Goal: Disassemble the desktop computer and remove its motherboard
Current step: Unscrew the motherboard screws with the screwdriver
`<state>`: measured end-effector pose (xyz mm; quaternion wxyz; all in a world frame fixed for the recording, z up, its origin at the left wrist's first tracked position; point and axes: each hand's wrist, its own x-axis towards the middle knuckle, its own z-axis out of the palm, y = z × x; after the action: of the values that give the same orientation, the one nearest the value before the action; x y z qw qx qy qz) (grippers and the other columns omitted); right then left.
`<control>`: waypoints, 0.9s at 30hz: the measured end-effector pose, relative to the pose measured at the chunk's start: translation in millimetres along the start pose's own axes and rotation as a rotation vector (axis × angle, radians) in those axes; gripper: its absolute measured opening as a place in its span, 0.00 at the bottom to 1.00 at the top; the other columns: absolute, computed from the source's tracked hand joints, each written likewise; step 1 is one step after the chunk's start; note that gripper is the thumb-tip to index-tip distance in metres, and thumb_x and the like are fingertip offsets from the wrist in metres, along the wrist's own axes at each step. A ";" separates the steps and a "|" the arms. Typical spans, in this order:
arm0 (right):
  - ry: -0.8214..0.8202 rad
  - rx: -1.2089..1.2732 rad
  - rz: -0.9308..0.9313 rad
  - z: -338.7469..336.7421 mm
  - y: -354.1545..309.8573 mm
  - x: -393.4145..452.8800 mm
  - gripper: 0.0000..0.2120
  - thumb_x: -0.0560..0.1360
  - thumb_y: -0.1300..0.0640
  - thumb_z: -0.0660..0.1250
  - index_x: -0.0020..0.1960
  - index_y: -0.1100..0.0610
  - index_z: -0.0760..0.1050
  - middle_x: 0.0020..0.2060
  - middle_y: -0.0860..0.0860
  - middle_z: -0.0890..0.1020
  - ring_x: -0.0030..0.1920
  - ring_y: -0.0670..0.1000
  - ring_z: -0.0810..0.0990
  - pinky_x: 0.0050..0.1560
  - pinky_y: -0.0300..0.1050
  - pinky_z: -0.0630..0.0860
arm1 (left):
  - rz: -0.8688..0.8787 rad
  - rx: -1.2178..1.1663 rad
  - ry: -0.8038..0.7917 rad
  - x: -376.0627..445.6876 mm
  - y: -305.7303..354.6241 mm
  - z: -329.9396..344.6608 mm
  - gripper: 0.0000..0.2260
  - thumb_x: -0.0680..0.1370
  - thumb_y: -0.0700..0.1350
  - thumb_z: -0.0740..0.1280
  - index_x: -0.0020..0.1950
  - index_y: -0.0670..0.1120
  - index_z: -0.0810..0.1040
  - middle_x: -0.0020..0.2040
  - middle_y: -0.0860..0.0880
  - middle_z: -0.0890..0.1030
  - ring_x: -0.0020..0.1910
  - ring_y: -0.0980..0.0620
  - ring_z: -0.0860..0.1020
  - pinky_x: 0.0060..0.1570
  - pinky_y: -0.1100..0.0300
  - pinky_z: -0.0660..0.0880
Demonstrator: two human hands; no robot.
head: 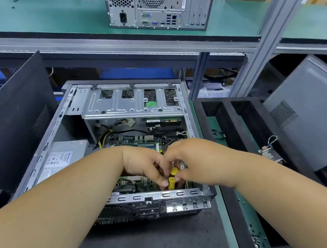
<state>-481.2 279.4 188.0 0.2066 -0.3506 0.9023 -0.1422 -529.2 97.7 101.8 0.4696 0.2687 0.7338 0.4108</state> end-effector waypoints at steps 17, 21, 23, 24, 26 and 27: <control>-0.089 -0.063 0.001 -9.8 -4.8 -0.7 0.12 0.74 0.61 0.70 0.54 0.48 0.80 0.47 0.44 0.75 0.50 0.49 0.76 0.52 0.48 0.74 | 0.010 0.067 0.041 1.9 0.5 1.0 0.04 0.76 0.38 0.70 0.49 0.41 0.81 0.45 0.52 0.80 0.47 0.58 0.76 0.57 0.64 0.71; -0.063 -0.041 -0.038 -8.9 0.3 -4.9 0.11 0.73 0.56 0.72 0.54 0.49 0.80 0.47 0.43 0.77 0.49 0.43 0.75 0.51 0.41 0.73 | -0.011 0.073 0.027 4.0 -0.6 2.9 0.06 0.73 0.43 0.73 0.49 0.47 0.84 0.44 0.57 0.82 0.46 0.62 0.78 0.55 0.64 0.71; -0.025 -0.047 -0.042 -8.0 2.1 -6.1 0.09 0.73 0.50 0.71 0.53 0.49 0.79 0.45 0.43 0.76 0.46 0.42 0.74 0.48 0.38 0.72 | -0.015 0.070 0.004 3.2 1.6 5.1 0.05 0.71 0.48 0.74 0.42 0.60 0.84 0.40 0.63 0.82 0.43 0.66 0.77 0.52 0.67 0.68; -0.011 -0.070 -0.035 -7.4 3.0 -5.5 0.09 0.74 0.49 0.71 0.52 0.49 0.79 0.44 0.43 0.77 0.45 0.42 0.74 0.46 0.39 0.71 | -0.011 0.072 0.007 3.6 1.8 5.1 0.06 0.70 0.49 0.73 0.41 0.62 0.83 0.39 0.64 0.81 0.43 0.67 0.77 0.51 0.69 0.68; -0.023 -0.138 -0.010 -5.3 2.8 -3.5 0.08 0.75 0.48 0.69 0.52 0.49 0.78 0.44 0.44 0.77 0.44 0.44 0.74 0.45 0.43 0.73 | 0.005 0.057 0.022 4.4 0.9 5.2 0.07 0.70 0.49 0.74 0.41 0.64 0.83 0.40 0.64 0.82 0.43 0.66 0.77 0.53 0.68 0.69; -0.037 -0.155 0.002 -4.8 2.1 -2.2 0.08 0.75 0.48 0.69 0.52 0.49 0.78 0.44 0.45 0.78 0.44 0.46 0.74 0.46 0.44 0.74 | 0.017 0.046 0.022 4.7 0.0 4.9 0.07 0.70 0.49 0.73 0.42 0.64 0.83 0.41 0.63 0.81 0.44 0.65 0.77 0.53 0.67 0.70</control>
<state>-483.2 282.9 192.0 0.1957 -0.3673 0.9069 -0.0654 -526.7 103.0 98.5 0.4518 0.2810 0.7459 0.4008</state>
